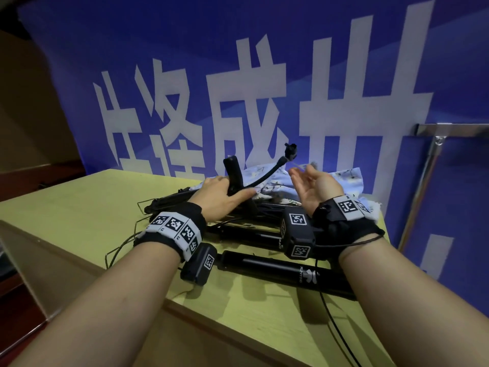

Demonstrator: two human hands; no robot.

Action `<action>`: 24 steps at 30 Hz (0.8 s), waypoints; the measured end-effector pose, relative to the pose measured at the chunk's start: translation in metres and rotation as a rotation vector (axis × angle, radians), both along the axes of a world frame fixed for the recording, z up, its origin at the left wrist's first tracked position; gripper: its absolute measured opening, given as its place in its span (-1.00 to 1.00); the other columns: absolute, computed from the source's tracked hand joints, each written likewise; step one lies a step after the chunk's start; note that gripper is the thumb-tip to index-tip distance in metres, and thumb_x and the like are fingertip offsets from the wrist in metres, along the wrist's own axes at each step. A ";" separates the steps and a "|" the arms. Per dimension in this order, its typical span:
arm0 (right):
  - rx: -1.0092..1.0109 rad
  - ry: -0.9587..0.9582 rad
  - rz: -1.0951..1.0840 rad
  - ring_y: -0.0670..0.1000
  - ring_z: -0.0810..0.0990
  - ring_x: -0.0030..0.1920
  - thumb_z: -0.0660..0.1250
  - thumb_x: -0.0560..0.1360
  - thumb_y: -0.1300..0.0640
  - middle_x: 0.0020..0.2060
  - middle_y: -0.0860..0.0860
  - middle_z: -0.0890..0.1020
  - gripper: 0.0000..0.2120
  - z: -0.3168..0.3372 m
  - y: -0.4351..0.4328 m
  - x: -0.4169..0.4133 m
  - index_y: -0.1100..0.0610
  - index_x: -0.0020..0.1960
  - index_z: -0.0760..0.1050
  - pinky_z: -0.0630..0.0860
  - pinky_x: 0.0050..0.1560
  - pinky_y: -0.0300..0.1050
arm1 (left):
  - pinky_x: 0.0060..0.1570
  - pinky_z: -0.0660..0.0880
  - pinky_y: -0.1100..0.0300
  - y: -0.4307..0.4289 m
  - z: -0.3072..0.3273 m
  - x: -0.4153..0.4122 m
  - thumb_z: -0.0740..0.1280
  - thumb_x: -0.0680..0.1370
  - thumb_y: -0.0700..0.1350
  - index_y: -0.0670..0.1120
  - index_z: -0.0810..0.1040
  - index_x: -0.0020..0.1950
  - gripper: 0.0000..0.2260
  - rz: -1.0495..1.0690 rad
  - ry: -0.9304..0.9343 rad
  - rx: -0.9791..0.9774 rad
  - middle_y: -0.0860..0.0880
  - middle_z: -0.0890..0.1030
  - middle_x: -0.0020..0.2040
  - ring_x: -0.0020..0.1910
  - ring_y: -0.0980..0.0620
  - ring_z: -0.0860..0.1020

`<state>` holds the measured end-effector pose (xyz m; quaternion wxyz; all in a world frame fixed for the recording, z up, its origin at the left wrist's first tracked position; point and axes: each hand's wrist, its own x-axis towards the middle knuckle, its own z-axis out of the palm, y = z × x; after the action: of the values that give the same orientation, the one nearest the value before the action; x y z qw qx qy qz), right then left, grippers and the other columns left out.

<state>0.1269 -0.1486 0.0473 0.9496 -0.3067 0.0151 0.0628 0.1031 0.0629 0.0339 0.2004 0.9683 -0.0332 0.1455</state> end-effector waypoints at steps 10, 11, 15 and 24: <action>-0.193 -0.194 0.026 0.08 0.64 -0.15 0.18 0.60 0.25 -0.12 0.18 0.61 -0.90 0.030 -0.013 -0.046 0.27 -0.04 0.43 0.62 -0.21 -0.21 | -0.16 0.55 -0.05 -0.027 0.082 -0.051 0.09 0.64 0.20 0.03 0.47 -0.02 -0.69 -0.029 -0.378 -0.450 -0.05 0.48 -0.15 -0.20 -0.01 0.47; -0.211 -0.194 0.033 0.09 0.64 -0.15 0.19 0.60 0.25 -0.12 0.19 0.61 -0.89 0.030 -0.015 -0.050 0.29 -0.03 0.44 0.63 -0.20 -0.20 | -0.01 0.56 -0.14 -0.030 0.090 -0.056 0.08 0.63 0.22 0.07 0.45 -0.01 -0.72 -0.039 -0.393 -0.542 -0.04 0.49 -0.11 -0.15 -0.01 0.47; -0.307 -0.208 0.036 0.09 0.63 -0.16 0.18 0.61 0.25 -0.12 0.19 0.60 -0.86 0.032 -0.025 -0.069 0.28 -0.06 0.46 0.58 -0.08 -0.15 | 0.16 0.55 -0.09 -0.049 0.119 -0.081 0.03 0.65 0.22 -0.07 0.35 0.39 -0.53 -0.100 -0.431 -0.804 -0.06 0.48 0.24 0.15 0.02 0.49; -0.943 -0.215 -0.170 0.25 0.49 0.26 0.29 0.54 0.15 0.24 0.26 0.52 -0.65 0.017 -0.053 -0.084 0.30 0.28 0.45 0.43 0.29 0.13 | -0.13 0.62 -0.08 -0.070 0.140 -0.110 0.05 0.58 0.33 -0.08 0.32 0.47 -0.37 -0.369 -0.371 -1.676 -0.20 0.39 0.39 0.31 -0.10 0.45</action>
<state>0.0427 -0.2019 0.0638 0.7051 -0.7058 -0.0311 -0.0608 -0.0074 -0.0074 0.1736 0.8571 0.4424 -0.1037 0.2425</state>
